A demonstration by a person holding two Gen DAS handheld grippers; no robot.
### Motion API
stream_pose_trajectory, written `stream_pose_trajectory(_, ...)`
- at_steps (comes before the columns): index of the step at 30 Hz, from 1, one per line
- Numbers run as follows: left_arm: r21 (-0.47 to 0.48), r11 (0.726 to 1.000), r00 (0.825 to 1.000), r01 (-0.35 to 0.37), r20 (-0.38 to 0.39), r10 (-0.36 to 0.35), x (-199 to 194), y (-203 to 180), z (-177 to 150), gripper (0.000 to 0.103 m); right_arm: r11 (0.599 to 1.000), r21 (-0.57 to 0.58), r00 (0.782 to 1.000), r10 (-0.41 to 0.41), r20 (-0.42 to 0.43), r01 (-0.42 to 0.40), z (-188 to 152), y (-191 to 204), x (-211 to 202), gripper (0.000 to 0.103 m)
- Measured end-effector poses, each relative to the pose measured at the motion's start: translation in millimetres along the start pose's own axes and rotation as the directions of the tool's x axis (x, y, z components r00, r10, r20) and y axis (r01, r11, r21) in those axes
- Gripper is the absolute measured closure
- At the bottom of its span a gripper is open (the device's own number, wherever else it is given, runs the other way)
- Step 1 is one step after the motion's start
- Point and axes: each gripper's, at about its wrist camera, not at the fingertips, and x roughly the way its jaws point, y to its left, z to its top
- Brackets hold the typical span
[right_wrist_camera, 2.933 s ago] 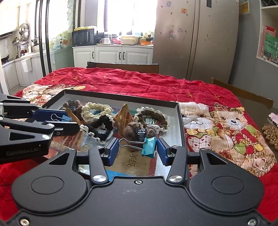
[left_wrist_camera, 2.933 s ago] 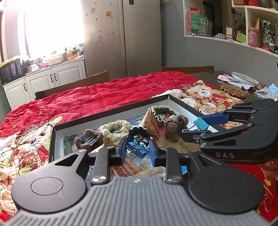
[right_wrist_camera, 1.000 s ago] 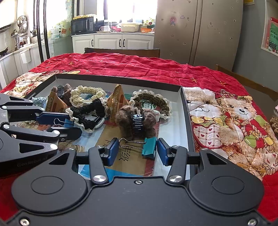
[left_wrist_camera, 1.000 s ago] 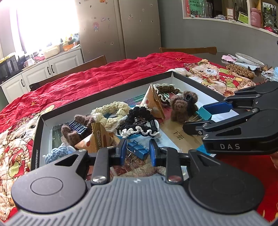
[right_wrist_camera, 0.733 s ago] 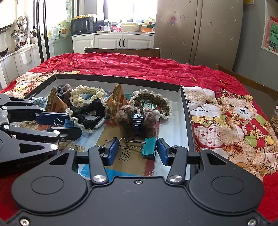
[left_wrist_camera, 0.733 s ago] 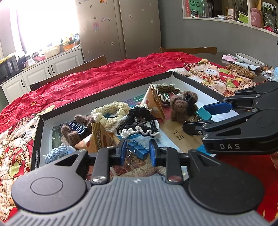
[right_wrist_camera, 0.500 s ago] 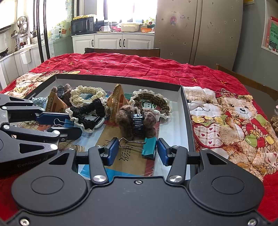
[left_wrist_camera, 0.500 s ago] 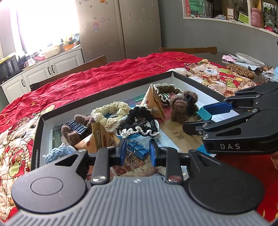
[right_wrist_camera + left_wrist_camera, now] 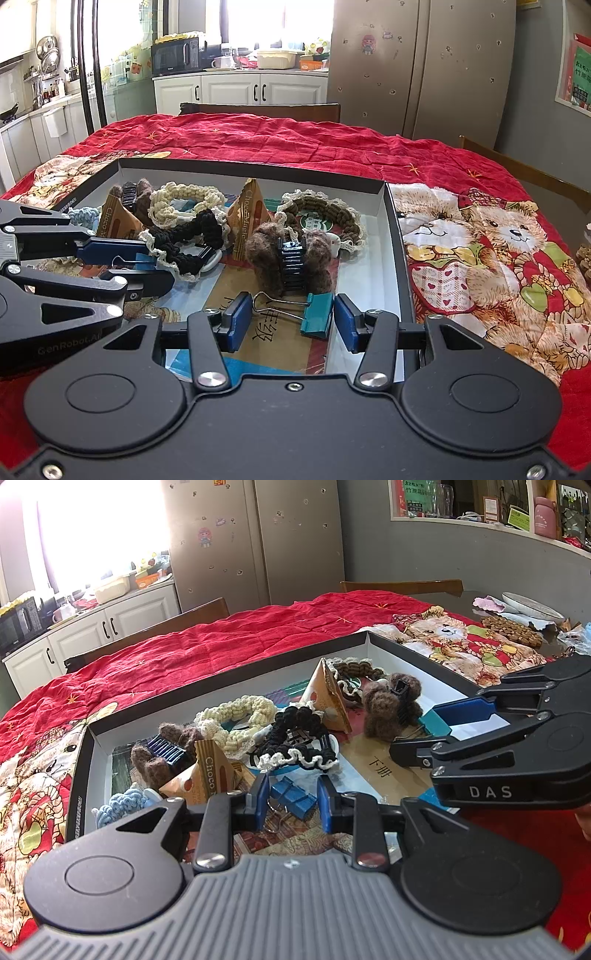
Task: Organize objects
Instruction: 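Lower both tools into the box and open them to release the binder clips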
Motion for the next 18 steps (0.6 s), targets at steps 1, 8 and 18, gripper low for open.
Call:
stream_pose_trajectory(1, -0.001, 1.0, 1.0, -0.001, 0.0, 0.001, -0.4, 0.3, 0.0, 0.071, 1.0, -0.001, 1.0, 0.0, 0.001, 0.0, -0.1, -0.5, -0.3, 0.056)
stream_pose_trajectory(8, -0.005, 1.0, 1.0, -0.006, 0.003, 0.006, 0.0, 2.0, 0.3, 0.07, 1.0, -0.005, 1.0, -0.001, 0.008, 0.001, -1.0, -0.8, -1.8, 0.056)
stream_pose_trajectory(18, -0.001, 1.0, 1.0, -0.016, 0.009, 0.016, -1.6, 0.0, -0.2, 0.067, 1.0, -0.007, 1.0, -0.001, 0.013, 0.001, -1.9, -1.2, -2.5, 0.056)
